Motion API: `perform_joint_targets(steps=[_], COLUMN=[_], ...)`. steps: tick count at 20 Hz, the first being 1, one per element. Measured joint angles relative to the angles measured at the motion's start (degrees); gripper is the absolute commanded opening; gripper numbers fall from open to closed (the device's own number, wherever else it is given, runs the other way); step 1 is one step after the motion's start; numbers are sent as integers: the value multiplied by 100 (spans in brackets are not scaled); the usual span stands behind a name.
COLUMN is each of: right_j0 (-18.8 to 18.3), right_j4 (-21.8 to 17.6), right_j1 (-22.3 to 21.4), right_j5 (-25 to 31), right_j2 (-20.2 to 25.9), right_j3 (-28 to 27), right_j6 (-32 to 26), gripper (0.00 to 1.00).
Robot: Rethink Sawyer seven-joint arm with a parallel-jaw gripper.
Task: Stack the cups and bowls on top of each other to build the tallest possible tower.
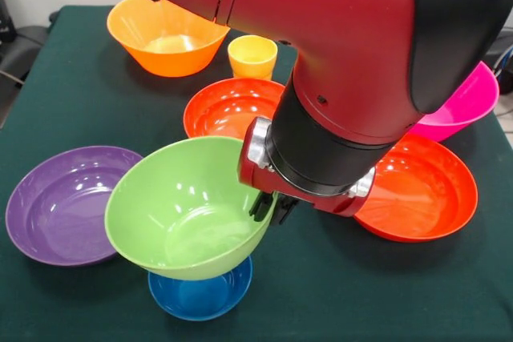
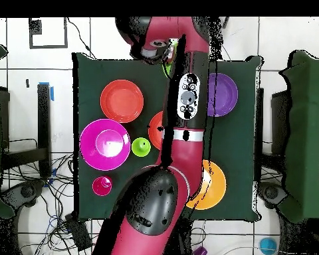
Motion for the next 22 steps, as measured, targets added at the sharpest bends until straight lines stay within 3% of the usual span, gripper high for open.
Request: perform_joint_targets(steps=[22], right_j0=[-59], right_j4=[107], right_j1=[46], right_j5=[0], right_j2=[-117], right_j3=[15], right_j6=[0], gripper=[0])
